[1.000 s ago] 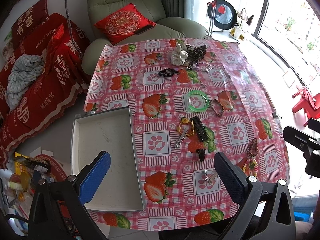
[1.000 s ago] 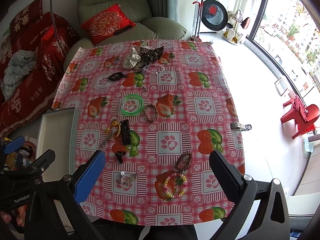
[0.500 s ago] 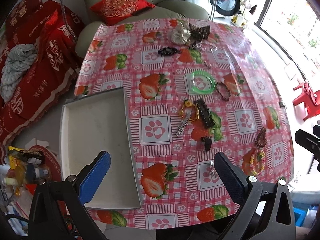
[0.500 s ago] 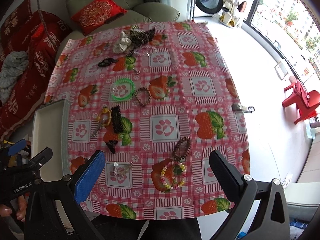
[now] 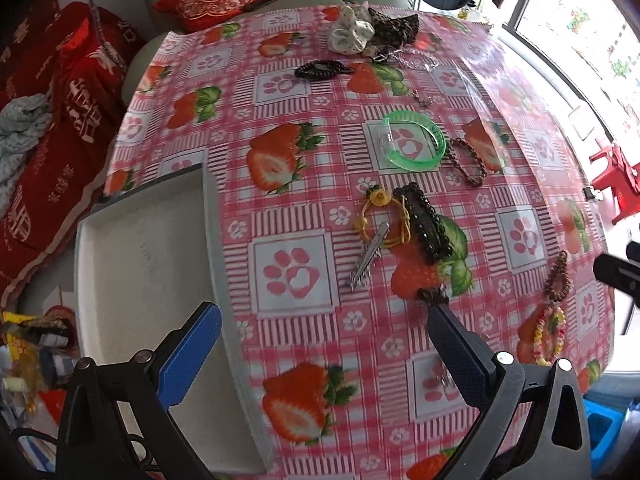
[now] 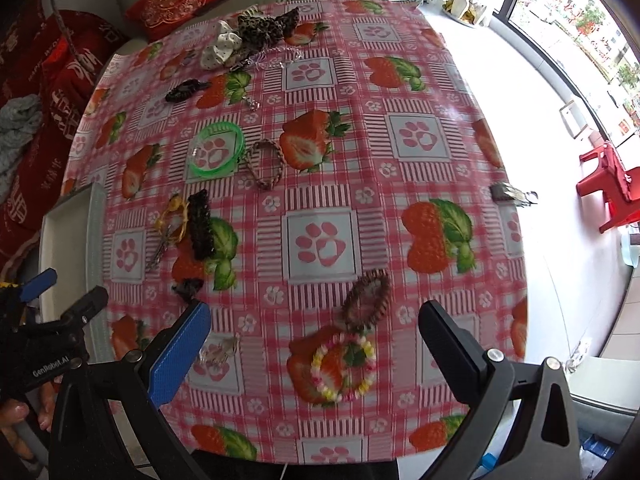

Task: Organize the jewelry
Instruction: 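Grasp the spiky silver hair clip with the left tool while the right tool grasps the braided rope bracelet, then carry both items into the white tray and open both tools to release them, then move the left tool toward the yellow hair tie while the right tool approaches the brown coiled bracelet, then grasp the brown coiled bracelet with the right tool while the left tool grasps the yellow hair tie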

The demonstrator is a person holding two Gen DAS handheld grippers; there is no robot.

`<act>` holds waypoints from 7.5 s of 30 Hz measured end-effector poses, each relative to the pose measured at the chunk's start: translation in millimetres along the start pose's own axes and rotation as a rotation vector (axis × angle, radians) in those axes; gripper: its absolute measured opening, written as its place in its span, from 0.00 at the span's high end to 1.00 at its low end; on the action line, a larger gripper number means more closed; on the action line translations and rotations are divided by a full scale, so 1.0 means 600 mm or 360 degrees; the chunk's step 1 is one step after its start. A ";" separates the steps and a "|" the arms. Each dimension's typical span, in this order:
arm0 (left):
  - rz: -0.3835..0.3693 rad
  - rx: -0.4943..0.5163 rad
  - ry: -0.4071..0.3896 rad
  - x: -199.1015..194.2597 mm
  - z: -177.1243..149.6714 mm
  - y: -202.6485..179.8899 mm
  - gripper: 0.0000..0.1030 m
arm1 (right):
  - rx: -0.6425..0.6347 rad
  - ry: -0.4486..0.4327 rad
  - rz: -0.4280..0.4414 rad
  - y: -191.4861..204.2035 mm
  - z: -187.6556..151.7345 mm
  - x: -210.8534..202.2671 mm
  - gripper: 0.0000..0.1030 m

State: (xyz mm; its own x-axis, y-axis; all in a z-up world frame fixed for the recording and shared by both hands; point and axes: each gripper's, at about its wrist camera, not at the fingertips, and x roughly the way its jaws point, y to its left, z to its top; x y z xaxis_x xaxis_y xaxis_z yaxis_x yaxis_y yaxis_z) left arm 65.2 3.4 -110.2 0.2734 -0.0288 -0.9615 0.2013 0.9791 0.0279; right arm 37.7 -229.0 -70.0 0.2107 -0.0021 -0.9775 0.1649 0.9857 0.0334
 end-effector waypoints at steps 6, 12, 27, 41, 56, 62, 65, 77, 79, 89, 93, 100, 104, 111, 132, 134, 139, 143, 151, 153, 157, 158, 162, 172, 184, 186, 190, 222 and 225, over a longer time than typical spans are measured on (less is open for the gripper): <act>-0.0010 0.0063 -0.0011 0.042 0.020 -0.012 0.00 | 0.0015 0.0009 0.0042 -0.009 0.049 0.049 0.00; -0.0015 0.0113 0.0014 0.085 0.030 -0.025 0.07 | 0.0025 0.0025 0.0087 -0.005 0.091 0.105 0.00; -0.0072 0.0133 0.0045 0.142 0.038 -0.031 0.35 | -0.0074 0.0019 0.0034 0.033 0.165 0.209 0.30; -0.0203 0.0159 0.0006 0.124 0.021 -0.054 0.78 | -0.0307 -0.0047 -0.0066 0.087 0.166 0.221 0.85; -0.0338 -0.0068 -0.0058 0.061 0.016 -0.006 0.78 | -0.0095 -0.0065 0.0222 0.033 0.136 0.152 0.94; -0.0332 -0.0137 -0.0099 0.027 0.004 0.020 0.78 | -0.0101 -0.0072 0.0294 0.050 0.119 0.117 0.94; -0.0310 -0.0168 -0.0117 0.011 -0.002 0.037 0.78 | -0.0105 -0.0072 0.0330 0.064 0.115 0.100 0.94; -0.0179 -0.0430 -0.0208 -0.038 -0.031 0.183 0.78 | -0.0351 -0.0095 0.0523 0.221 0.113 0.045 0.94; -0.0157 -0.0474 -0.0211 -0.037 -0.037 0.215 0.78 | -0.0414 -0.0091 0.0563 0.264 0.112 0.042 0.94; -0.0012 -0.0658 -0.0167 0.029 -0.041 0.348 0.78 | -0.0671 -0.0028 0.0657 0.469 0.109 0.085 0.94; 0.0006 -0.0661 -0.0144 0.066 -0.027 0.366 0.78 | -0.0709 0.0005 0.0626 0.516 0.110 0.122 0.94; 0.0048 -0.0650 -0.0104 0.114 -0.013 0.378 0.78 | -0.0739 0.0034 0.0551 0.551 0.120 0.173 0.94; 0.0083 -0.0637 -0.0081 0.130 -0.010 0.378 0.78 | -0.0725 0.0064 0.0525 0.558 0.125 0.200 0.94; 0.0115 -0.0600 -0.0072 0.142 -0.003 0.374 0.78 | -0.0743 0.0102 0.0483 0.568 0.126 0.230 0.93; 0.0175 -0.0573 -0.0071 0.118 -0.001 0.361 0.77 | -0.0672 0.0046 0.0553 0.556 0.146 0.187 0.69; 0.0193 -0.0559 -0.0078 0.114 -0.001 0.357 0.77 | -0.0658 0.0018 0.0558 0.552 0.148 0.174 0.69; 0.0182 -0.0543 -0.0075 0.105 -0.004 0.348 0.77 | -0.0642 -0.0021 0.0572 0.530 0.142 0.144 0.64; 0.0193 -0.0544 -0.0060 0.097 -0.012 0.339 0.03 | -0.0589 -0.0006 0.0597 0.502 0.132 0.133 0.61; 0.0244 -0.0493 -0.0105 0.061 -0.021 0.298 0.00 | -0.0490 0.0008 0.0602 0.438 0.112 0.116 0.48; 0.0223 -0.0471 -0.0111 0.053 -0.021 0.284 0.00 | -0.0464 0.0013 0.0598 0.422 0.109 0.112 0.44; 0.0147 -0.0425 -0.0092 0.039 -0.016 0.249 0.00 | -0.0382 0.0029 0.0571 0.377 0.103 0.106 0.42; 0.0132 -0.0416 -0.0085 0.036 -0.014 0.240 0.00 | -0.0361 0.0033 0.0564 0.366 0.103 0.106 0.41; 0.0090 -0.0373 -0.0082 0.027 -0.008 0.200 0.00 | -0.0283 0.0022 0.0553 0.314 0.095 0.098 0.17; 0.0032 -0.0178 -0.0062 0.021 0.009 0.087 0.00 | -0.0053 0.0008 0.0372 0.150 0.067 0.082 0.17; -0.0046 -0.0087 0.0026 0.060 0.031 0.003 0.00 | 0.0207 0.0056 0.0154 -0.032 0.000 0.080 0.17; -0.0039 -0.0081 0.0040 0.069 0.033 -0.005 0.00 | 0.0243 0.0064 0.0127 -0.052 -0.009 0.082 0.17; -0.0022 -0.0093 0.0070 0.089 0.038 -0.011 0.00 | 0.0309 0.0100 0.0074 -0.093 -0.032 0.091 0.17; -0.0049 -0.0042 0.0050 0.165 0.107 -0.036 0.31 | 0.0276 0.0158 0.0007 -0.095 -0.042 0.158 0.40; -0.0088 -0.0008 0.0046 0.163 0.110 -0.051 0.47 | 0.0287 0.0146 0.0009 -0.083 -0.035 0.160 0.43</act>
State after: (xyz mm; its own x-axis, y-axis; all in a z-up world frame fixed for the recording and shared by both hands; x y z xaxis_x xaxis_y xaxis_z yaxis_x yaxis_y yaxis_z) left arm 148.1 -42.5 -186.8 0.2348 -0.0772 -0.9690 0.2109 0.9772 -0.0268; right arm 29.3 -274.6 -170.0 0.1245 0.0268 -0.9919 0.3355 0.9396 0.0676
